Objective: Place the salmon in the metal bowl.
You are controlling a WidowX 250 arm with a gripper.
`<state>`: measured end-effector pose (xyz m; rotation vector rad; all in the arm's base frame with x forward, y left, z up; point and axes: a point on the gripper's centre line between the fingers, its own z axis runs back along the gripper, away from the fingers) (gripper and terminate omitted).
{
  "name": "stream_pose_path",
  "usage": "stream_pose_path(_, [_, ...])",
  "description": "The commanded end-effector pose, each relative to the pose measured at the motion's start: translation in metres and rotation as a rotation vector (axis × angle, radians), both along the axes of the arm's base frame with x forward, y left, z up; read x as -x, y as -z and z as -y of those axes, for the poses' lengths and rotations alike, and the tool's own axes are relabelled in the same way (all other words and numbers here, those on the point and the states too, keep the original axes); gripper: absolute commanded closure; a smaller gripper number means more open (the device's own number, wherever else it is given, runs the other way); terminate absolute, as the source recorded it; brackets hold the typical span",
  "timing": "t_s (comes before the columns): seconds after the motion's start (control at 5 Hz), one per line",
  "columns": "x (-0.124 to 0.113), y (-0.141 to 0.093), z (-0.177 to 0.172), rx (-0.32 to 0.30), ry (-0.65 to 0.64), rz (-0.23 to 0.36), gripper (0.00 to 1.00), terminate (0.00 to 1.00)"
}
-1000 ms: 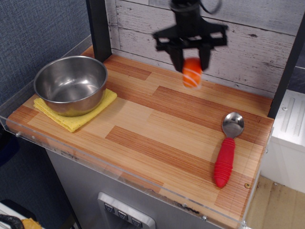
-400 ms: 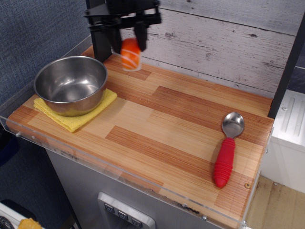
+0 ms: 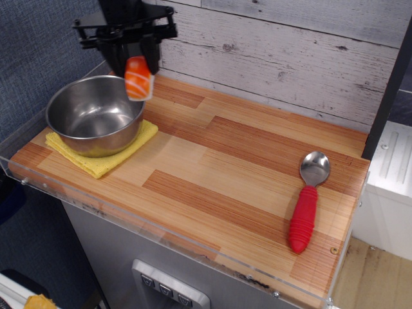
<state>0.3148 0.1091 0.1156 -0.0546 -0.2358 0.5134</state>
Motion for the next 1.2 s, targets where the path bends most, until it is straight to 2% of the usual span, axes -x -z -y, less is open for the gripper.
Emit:
stream_pose_path(0.0, [0.024, -0.009, -0.027, -0.030, -0.061, 0.057, 1.00, 0.00])
stream_pose_path(0.2, [0.031, 0.002, -0.037, -0.026, -0.080, 0.050, 1.00, 0.00])
stream_pose_path(1.0, [0.036, 0.060, -0.063, -0.050, -0.176, -0.045, 1.00, 0.00])
